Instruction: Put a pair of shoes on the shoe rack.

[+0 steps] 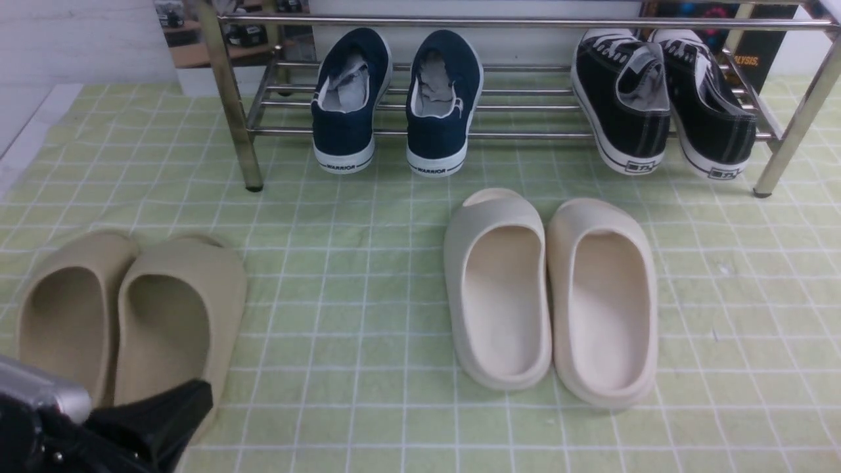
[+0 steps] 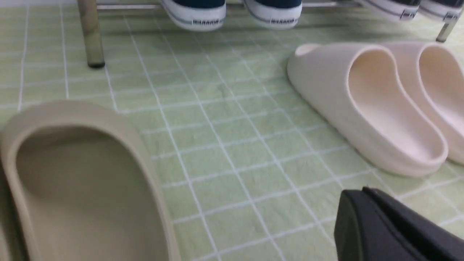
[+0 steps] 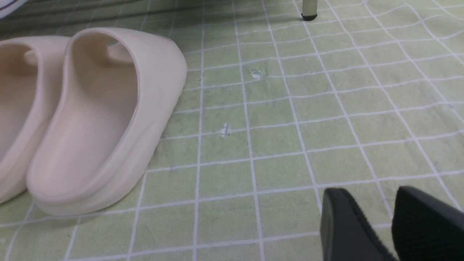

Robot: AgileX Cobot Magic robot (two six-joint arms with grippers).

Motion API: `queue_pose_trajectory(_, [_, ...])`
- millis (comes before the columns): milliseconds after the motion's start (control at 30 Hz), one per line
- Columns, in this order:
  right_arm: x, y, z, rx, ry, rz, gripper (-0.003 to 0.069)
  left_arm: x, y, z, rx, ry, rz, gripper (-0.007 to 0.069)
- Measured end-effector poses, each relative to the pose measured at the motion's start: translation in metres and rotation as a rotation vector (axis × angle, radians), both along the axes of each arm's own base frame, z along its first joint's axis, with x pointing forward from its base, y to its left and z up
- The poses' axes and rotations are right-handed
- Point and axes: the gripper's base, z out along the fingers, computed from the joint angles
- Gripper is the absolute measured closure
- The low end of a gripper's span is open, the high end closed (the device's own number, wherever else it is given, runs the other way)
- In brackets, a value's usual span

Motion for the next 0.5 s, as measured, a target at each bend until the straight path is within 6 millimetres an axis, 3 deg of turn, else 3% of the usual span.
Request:
queue_pose_trajectory(167, [0.000,0.000,0.000,0.000,0.000,0.000,0.0420,-0.005,0.003,-0.014,-0.020,0.050,0.015,0.0638])
queue_pose_trajectory(333, [0.000,0.000,0.000,0.000,0.000,0.000,0.0420,-0.013,0.015,-0.013,-0.112,-0.114,0.104,0.0638])
queue_pose_trajectory(500, [0.000,0.000,0.000,0.000,0.000,0.000,0.0420,-0.021,0.030,-0.005,-0.083,-0.242,0.226,0.0638])
